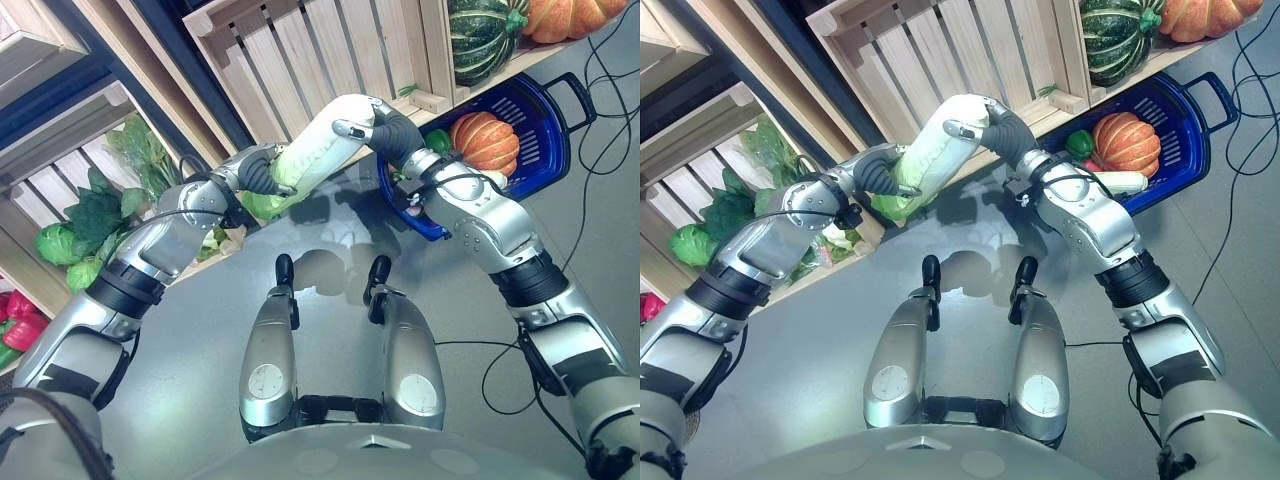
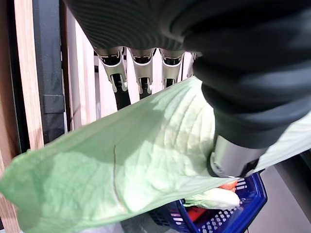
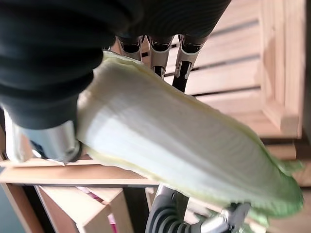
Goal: Pick up fruits and vegetables into the basket
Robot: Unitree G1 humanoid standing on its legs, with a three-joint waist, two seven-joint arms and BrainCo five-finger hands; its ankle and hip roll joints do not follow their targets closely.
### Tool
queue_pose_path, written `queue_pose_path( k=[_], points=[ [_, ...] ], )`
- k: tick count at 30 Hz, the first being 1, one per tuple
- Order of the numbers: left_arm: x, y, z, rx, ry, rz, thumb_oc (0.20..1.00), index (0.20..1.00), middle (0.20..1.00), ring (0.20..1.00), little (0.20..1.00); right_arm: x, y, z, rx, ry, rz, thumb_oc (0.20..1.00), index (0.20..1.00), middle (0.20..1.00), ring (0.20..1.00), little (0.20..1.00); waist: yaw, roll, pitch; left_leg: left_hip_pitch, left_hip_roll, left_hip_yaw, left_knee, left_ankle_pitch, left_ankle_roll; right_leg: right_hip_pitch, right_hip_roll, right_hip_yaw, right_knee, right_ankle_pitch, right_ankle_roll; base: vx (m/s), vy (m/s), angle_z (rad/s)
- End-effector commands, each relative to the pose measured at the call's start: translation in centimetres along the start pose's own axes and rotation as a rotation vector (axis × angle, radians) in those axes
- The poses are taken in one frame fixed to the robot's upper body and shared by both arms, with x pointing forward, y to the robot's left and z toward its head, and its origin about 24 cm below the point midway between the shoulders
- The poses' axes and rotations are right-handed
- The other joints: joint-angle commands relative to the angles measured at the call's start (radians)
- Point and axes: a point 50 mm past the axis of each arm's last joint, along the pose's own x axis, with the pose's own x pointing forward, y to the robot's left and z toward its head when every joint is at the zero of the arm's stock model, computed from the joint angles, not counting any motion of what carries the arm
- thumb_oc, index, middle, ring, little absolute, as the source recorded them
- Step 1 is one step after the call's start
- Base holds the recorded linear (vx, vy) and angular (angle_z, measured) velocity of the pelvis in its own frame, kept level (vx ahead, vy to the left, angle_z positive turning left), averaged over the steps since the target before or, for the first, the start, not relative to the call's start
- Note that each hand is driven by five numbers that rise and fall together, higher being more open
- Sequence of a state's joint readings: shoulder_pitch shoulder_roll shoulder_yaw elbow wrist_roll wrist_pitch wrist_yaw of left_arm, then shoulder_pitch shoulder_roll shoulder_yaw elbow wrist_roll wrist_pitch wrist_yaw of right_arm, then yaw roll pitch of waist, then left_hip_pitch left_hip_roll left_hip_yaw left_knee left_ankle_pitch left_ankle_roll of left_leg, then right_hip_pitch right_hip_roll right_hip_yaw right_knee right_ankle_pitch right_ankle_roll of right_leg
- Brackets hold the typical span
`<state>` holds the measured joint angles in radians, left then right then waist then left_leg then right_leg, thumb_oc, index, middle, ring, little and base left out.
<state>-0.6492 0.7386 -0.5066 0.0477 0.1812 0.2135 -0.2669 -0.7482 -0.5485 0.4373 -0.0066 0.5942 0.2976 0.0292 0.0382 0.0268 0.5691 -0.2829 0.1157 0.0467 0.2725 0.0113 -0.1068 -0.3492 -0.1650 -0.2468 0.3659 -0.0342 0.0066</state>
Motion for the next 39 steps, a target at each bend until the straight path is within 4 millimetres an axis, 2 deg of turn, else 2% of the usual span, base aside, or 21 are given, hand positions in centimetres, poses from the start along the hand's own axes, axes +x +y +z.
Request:
queue_pose_path(
  k=[1, 8, 9, 10, 11, 12, 13, 19, 25, 29, 39],
  points=[
    [-0.4, 2.3, 4.5, 0.107, -0.202, 0.087, 0.2, 0.2, 0.2, 0.2, 0.2, 0.4, 2.9, 1.6, -0.037, -0.086, 0.115, 0.2, 0.2, 0.2, 0.2, 0.2, -0.004, -0.034, -0.082, -0.003, -0.059, 0.057, 0.009, -0.071, 0.077, 0.057, -0.011, 0.064, -0.064, -0.025, 0.087, 0.0, 0.0, 0.0],
    [-0.2, 2.2, 4.7, 0.072, -0.213, 0.094, 0.2, 0.2, 0.2, 0.2, 0.2, 0.4, 2.6, 2.0, -0.054, -0.112, 0.102, 0.2, 0.2, 0.2, 0.2, 0.2, -0.009, -0.027, -0.074, -0.006, -0.059, 0.06, 0.012, -0.074, 0.076, 0.049, -0.013, 0.066, -0.057, -0.029, 0.086, 0.0, 0.0, 0.0],
    [-0.2, 2.1, 4.7, 0.055, -0.216, 0.094, 0.272, 0.272, 0.272, 0.272, 0.272, 0.5, 2.5, 2.1, -0.052, -0.117, 0.1, 0.2, 0.2, 0.2, 0.2, 0.2, -0.01, -0.027, -0.074, -0.005, -0.058, 0.062, 0.013, -0.075, 0.076, 0.049, -0.013, 0.065, -0.055, -0.03, 0.086, 0.0, 0.0, 0.0],
    [-0.2, 2.1, 4.7, 0.04, -0.214, 0.089, 0.464, 0.464, 0.464, 0.464, 0.464, 0.5, 2.5, 2.1, -0.048, -0.12, 0.098, 0.2, 0.2, 0.2, 0.2, 0.2, -0.01, -0.026, -0.074, -0.005, -0.058, 0.062, 0.013, -0.076, 0.077, 0.049, -0.013, 0.065, -0.055, -0.03, 0.086, 0.0, 0.0, 0.0],
    [-0.2, 2.1, 4.7, 0.019, -0.214, 0.085, 0.583, 0.583, 0.583, 0.583, 0.583, 0.5, 2.4, 2.2, -0.043, -0.126, 0.095, 0.2, 0.2, 0.2, 0.2, 0.2, -0.009, -0.027, -0.074, -0.006, -0.057, 0.062, 0.015, -0.077, 0.076, 0.048, -0.013, 0.065, -0.054, -0.031, 0.086, 0.0, 0.0, 0.0],
    [-0.2, 2.0, 4.6, -0.005, -0.215, 0.075, 0.818, 0.818, 0.818, 0.818, 0.818, 0.4, 2.4, 2.3, -0.036, -0.132, 0.091, 0.2, 0.2, 0.2, 0.2, 0.2, -0.009, -0.027, -0.074, -0.007, -0.057, 0.062, 0.016, -0.077, 0.076, 0.048, -0.013, 0.064, -0.053, -0.031, 0.086, 0.0, 0.0, 0.0],
    [-0.2, 1.7, 4.5, -0.036, -0.212, 0.066, 1.0, 1.0, 1.0, 1.0, 1.0, 0.4, 2.4, 2.4, -0.028, -0.142, 0.086, 0.2, 0.2, 0.2, 0.2, 0.2, -0.009, -0.026, -0.073, -0.008, -0.056, 0.062, 0.017, -0.077, 0.075, 0.047, -0.013, 0.063, -0.052, -0.032, 0.086, 0.0, 0.0, 0.0],
    [-0.1, 0.8, 3.7, -0.172, -0.179, 0.044, 1.0, 1.0, 1.0, 1.0, 1.0, -0.1, 2.1, 3.2, 0.002, -0.195, 0.055, 0.2, 0.2, 0.2, 0.2, 0.2, -0.015, -0.023, -0.074, -0.009, -0.053, 0.065, 0.02, -0.08, 0.075, 0.043, -0.01, 0.063, -0.047, -0.035, 0.085, 0.0, 0.0, 0.0],
    [-0.3, -1.0, 2.5, -0.37, -0.139, 0.025, 1.0, 1.0, 1.0, 1.0, 1.0, -1.2, 0.8, 4.0, 0.014, -0.252, -0.001, 0.2, 0.2, 0.2, 0.2, 0.2, -0.022, -0.019, -0.071, -0.011, -0.052, 0.07, 0.02, -0.08, 0.077, 0.035, -0.005, 0.064, -0.039, -0.038, 0.083, 0.0, 0.0, 0.0],
    [-0.8, -2.4, 1.3, -0.48, -0.104, 0.026, 1.0, 1.0, 1.0, 1.0, 1.0, -2.4, -0.3, 4.6, 0.008, -0.298, -0.039, 0.2, 0.2, 0.2, 0.2, 0.2, -0.027, -0.019, -0.071, -0.011, -0.05, 0.074, 0.019, -0.081, 0.079, 0.03, -0.001, 0.062, -0.033, -0.04, 0.082, 0.0, -0.008, 0.0],
    [-3.5, -7.5, -2.5, -0.737, 0.027, 0.027, 1.0, 1.0, 1.0, 1.0, 1.0, -7.2, -4.4, 6.5, -0.062, -0.419, -0.189, 0.2, 0.2, 0.2, 0.2, 0.2, -0.045, -0.021, -0.064, -0.017, -0.042, 0.086, 0.03, -0.099, 0.079, 0.017, 0.015, 0.062, -0.012, -0.057, 0.077, -0.01, -0.035, 0.0]
  ],
)
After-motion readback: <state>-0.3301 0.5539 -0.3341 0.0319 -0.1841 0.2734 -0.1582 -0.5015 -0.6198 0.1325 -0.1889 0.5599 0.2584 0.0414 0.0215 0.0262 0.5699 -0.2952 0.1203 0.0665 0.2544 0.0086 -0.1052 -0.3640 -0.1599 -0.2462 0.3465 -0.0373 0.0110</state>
